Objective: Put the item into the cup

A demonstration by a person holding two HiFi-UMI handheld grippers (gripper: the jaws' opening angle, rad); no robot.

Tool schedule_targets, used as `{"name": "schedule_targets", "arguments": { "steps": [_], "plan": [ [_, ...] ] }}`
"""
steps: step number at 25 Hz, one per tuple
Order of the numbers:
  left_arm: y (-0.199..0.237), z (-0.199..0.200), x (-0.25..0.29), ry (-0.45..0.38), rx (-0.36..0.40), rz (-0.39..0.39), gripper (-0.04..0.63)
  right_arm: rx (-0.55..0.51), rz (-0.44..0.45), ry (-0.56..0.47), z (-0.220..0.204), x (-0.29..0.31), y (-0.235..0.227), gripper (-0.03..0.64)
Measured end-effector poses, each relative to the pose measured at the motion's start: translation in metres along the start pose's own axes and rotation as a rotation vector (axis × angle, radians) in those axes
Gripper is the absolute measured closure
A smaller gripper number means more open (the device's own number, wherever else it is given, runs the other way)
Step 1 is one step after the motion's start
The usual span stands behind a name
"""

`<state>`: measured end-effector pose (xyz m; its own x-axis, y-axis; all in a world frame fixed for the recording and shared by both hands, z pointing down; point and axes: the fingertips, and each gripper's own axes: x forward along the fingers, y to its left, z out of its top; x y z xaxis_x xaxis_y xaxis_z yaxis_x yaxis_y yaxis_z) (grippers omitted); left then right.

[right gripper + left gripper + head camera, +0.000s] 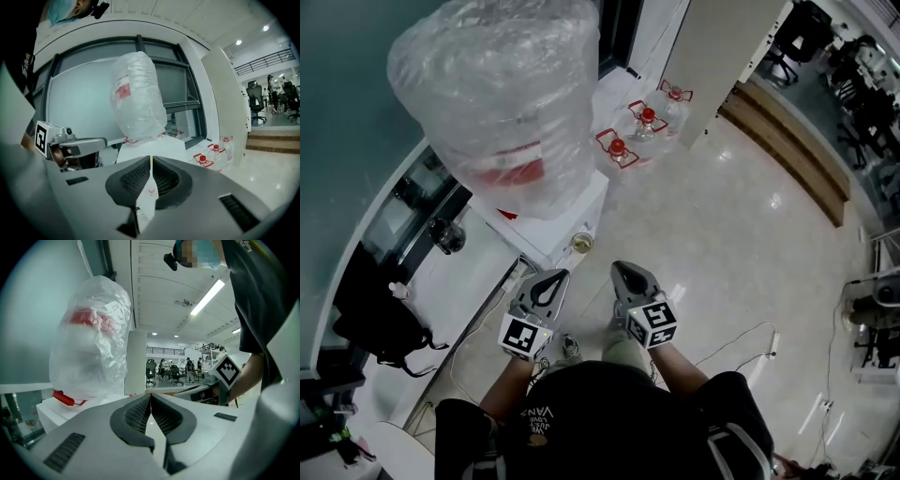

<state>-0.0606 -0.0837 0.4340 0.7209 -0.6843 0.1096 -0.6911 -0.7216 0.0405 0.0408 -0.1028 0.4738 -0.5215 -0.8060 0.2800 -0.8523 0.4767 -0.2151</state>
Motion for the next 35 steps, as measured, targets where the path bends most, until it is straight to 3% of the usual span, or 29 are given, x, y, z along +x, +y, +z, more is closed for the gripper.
{"name": "schedule_targets", "arguments": {
  "steps": [20, 35],
  "plan": [
    [0.0, 0.068, -0.02, -0.065, 0.037, 0.017, 0.575, -0.03, -0.006, -0.056, 0.058, -0.057, 0.004, 0.569],
    [0.004, 0.07, -0.026, -0.078, 0.047, 0.057, 0.575, -0.065, 0.012, -0.076, 0.076, -0.051, 0.002, 0.571]
  ]
}}
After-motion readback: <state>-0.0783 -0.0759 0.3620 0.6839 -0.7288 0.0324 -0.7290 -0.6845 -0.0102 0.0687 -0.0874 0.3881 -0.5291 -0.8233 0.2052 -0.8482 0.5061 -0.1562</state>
